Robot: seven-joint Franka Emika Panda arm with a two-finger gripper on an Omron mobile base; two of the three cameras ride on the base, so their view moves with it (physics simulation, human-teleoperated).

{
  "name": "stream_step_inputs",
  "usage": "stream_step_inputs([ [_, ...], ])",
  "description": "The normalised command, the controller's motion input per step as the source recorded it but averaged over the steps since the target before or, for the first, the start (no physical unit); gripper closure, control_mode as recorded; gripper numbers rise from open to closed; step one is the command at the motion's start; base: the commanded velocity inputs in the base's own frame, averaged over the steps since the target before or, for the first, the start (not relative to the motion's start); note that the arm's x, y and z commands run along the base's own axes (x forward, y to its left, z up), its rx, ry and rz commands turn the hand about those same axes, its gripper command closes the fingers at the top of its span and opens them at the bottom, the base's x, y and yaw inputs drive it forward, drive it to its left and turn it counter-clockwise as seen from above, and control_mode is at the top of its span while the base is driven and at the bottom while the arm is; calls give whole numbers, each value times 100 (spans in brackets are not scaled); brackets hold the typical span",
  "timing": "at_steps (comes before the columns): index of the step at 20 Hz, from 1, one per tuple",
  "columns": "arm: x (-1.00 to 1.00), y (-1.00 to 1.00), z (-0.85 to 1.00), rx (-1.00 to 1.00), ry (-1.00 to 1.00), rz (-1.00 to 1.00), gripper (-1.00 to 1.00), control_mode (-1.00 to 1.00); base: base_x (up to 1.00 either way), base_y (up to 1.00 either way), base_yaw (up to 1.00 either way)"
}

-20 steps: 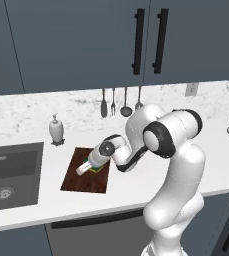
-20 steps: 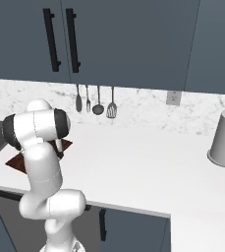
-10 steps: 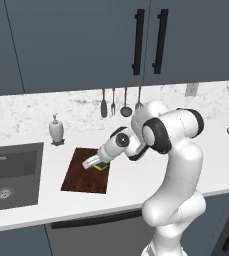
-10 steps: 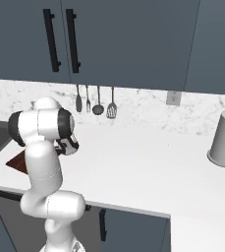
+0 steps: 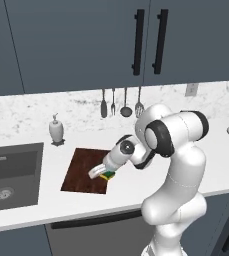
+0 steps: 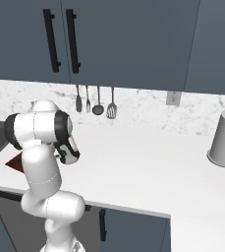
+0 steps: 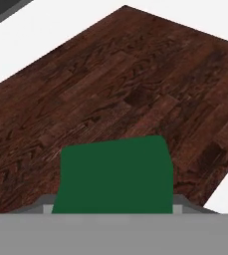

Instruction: Pick up the sponge from the counter and clean the cutting board by briefly scrubbing or pressing down on the cutting board. Once finished, release the sponge.

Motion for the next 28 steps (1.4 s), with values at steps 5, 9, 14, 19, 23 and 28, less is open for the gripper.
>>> stream_step_inputs([
  [5,-32,0,-84,-8,9,-4,100,-100,0,0,0],
  [9,-6,-35,61,0,-8,-5,100,-100,0,0,0],
  [14,13,-44,-14,0,-2,-6,100,-100,0,0,0],
  [19,16,-19,-100,-2,5,-6,100,-100,0,0,0],
  [23,6,-3,-100,-5,14,-4,100,-100,0,0,0],
  [28,12,0,66,1,-8,0,100,-100,0,0,0],
])
